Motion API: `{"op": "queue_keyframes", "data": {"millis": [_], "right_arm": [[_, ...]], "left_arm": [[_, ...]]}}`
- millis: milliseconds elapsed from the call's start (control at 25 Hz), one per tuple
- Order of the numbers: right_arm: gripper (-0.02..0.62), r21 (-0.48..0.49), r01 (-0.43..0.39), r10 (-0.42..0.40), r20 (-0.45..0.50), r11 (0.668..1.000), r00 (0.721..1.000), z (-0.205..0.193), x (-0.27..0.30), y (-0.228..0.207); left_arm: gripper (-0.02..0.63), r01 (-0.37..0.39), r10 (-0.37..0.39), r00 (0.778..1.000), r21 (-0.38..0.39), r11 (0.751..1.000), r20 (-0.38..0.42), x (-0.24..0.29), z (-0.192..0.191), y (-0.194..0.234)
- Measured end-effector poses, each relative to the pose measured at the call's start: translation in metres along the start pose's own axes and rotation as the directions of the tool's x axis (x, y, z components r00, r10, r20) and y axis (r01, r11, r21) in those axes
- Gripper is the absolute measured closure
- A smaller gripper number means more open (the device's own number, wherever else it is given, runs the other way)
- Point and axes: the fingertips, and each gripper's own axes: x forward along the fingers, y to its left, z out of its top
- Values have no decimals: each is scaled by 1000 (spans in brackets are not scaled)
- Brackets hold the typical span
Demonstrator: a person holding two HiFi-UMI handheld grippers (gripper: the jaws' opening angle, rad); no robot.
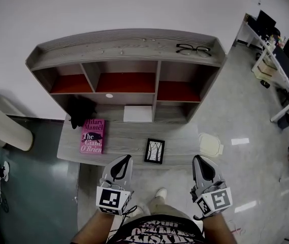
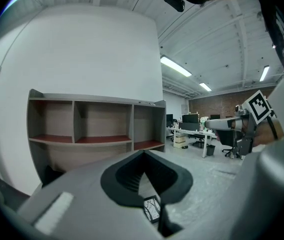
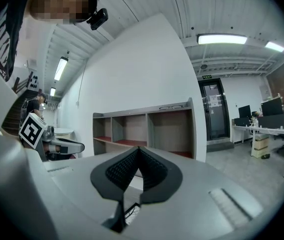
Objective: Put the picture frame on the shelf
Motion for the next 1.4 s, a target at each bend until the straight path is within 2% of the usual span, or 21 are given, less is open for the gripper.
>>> {"op": "queue_keyframes", "data": {"millis": [920, 1400], "right_arm": [[568, 7, -113, 113, 56, 994, 992, 26, 66, -90], [568, 37, -132, 130, 54, 990, 990, 19, 70, -105]], "left_arm": [[604, -124, 123, 992, 35, 992, 31, 89, 47, -6], [606, -154, 154, 988, 32, 988, -6, 89, 37, -9]]}}
